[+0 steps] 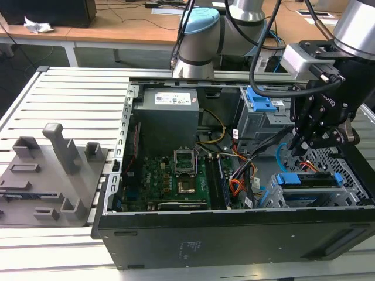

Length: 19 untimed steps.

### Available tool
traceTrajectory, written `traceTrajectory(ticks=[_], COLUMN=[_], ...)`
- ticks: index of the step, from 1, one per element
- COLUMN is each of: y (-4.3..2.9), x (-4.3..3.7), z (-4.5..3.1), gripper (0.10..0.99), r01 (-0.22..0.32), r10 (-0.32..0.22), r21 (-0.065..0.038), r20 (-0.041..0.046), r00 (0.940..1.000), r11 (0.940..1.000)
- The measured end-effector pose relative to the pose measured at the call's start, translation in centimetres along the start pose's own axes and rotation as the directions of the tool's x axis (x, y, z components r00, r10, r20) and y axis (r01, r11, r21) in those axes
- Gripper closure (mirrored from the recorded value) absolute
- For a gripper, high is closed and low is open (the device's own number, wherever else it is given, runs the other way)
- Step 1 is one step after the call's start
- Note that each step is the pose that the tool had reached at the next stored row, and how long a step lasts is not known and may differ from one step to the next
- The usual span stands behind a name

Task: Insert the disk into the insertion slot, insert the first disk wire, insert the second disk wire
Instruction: 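Insert the second disk wire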

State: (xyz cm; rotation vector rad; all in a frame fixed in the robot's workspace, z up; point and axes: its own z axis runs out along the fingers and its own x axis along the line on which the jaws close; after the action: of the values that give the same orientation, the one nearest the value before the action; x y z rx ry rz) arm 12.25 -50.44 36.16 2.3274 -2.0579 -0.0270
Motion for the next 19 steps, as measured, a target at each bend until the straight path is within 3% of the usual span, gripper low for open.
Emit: traceTrajectory(ticks=[3, 15, 19], y=[0.02, 0.27, 0.01], x=[0.12, 2.19, 2.31], z=[0.01, 0.03, 0.13], gripper=[0.922, 0.922, 0.922], r01=[0.0, 0.0, 0.0], r10=[0.0, 0.0, 0.0], r21=[0.0, 0.0, 0.0], r20=[0.0001, 0.0, -0.0002], r00=[1.0, 1.0, 1.0], r11=[1.0, 1.0, 1.0])
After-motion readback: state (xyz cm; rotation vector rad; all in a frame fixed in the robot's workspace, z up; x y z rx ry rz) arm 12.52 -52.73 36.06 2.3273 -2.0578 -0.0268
